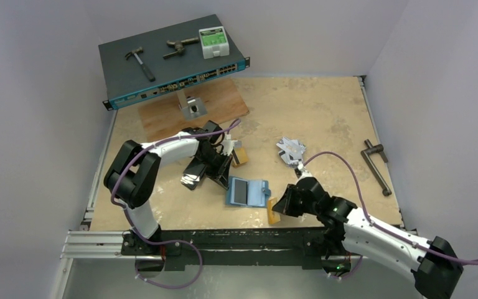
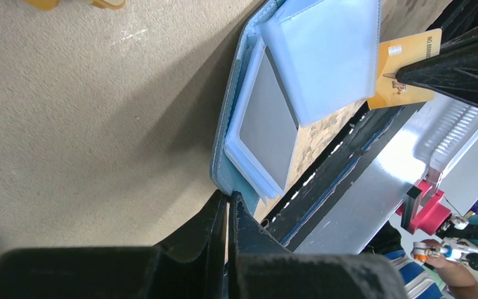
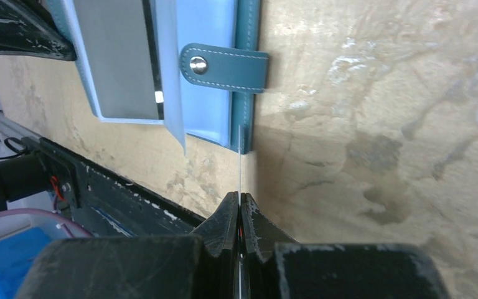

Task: Put the credit cards into the card holder
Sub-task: Turn over the card holder at the center of the board.

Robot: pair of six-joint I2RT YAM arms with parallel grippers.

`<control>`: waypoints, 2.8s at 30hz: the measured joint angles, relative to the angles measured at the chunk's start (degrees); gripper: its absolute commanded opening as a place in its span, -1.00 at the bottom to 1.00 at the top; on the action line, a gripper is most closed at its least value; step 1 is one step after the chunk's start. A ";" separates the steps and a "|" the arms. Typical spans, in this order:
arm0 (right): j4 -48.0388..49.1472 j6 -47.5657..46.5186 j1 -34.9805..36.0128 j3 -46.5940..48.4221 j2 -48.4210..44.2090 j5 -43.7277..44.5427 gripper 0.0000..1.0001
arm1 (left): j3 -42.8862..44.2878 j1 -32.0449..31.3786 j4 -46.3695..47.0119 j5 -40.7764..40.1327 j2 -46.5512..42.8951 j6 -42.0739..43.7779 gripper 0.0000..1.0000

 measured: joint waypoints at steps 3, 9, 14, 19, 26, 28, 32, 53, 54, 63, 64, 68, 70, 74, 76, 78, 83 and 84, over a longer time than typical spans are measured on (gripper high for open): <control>-4.22 0.28 0.00 0.24 -3.10 1.14 -1.00 | 0.00 0.00 0.00 0.00 -0.39 0.00 -0.99; -4.52 0.15 0.02 2.60 -1.60 1.29 -1.00 | 0.00 0.00 -0.02 -0.02 -0.42 0.00 -0.99; -2.16 -0.15 0.26 2.89 0.42 1.05 -1.00 | 0.00 0.00 0.00 -0.02 -0.42 0.00 -0.99; 1.64 -0.24 0.26 2.89 3.76 0.79 -1.00 | 0.00 0.00 0.00 -0.02 -0.42 0.00 -0.99; 7.85 -0.28 0.26 2.86 7.52 -0.55 -1.00 | 0.00 0.00 0.00 -0.02 -0.42 -0.02 -0.74; 10.38 -0.52 0.33 2.89 9.60 -0.98 -1.00 | 0.00 0.00 0.02 0.00 -0.42 -0.02 -0.64; 14.47 -1.60 1.27 3.87 15.17 -1.99 -1.00 | 0.00 0.00 0.09 0.72 -0.42 -0.04 -0.51; 26.64 -4.79 3.76 8.92 29.53 -5.03 -1.00 | -1.25 2.25 5.27 9.81 -0.59 -3.08 -0.24; 26.99 -4.76 3.76 8.83 29.66 -5.07 -1.00 | -1.25 2.25 5.35 9.64 -0.50 -3.13 -0.24; 31.89 -3.98 3.76 7.13 30.91 -5.60 -1.00 | -1.25 2.14 6.88 7.56 1.99 -4.33 -0.26; 32.48 -3.87 3.76 6.78 31.15 -5.64 -1.00 | -1.25 2.03 7.02 7.41 2.56 -4.57 -0.26; 35.08 -3.10 3.74 4.85 32.17 -6.03 -1.00 | -1.25 1.33 7.54 6.58 4.17 -5.07 -0.36; 36.85 -2.51 3.74 3.67 32.68 -6.36 -1.00 | -1.22 0.94 7.76 6.40 4.81 -5.20 -0.56; 40.52 -1.05 3.63 1.68 33.51 -6.75 -1.00 | -1.07 0.57 8.22 6.25 6.71 -6.10 -1.00; 41.70 -0.61 3.45 1.03 33.64 -6.95 -1.00 | -0.74 0.57 8.22 6.29 7.58 -6.36 -1.00; 42.18 -0.22 3.13 0.46 33.09 -7.10 -1.00 | -0.33 0.57 8.22 6.34 8.13 -6.54 -1.00; 38.84 -0.13 1.64 -1.07 26.49 -6.69 -1.00 | 0.02 0.55 8.13 6.34 8.20 -6.51 -1.00; 37.38 -0.20 1.29 -1.38 24.11 -6.45 -1.00 | 0.09 0.55 8.07 6.34 8.20 -6.54 -1.00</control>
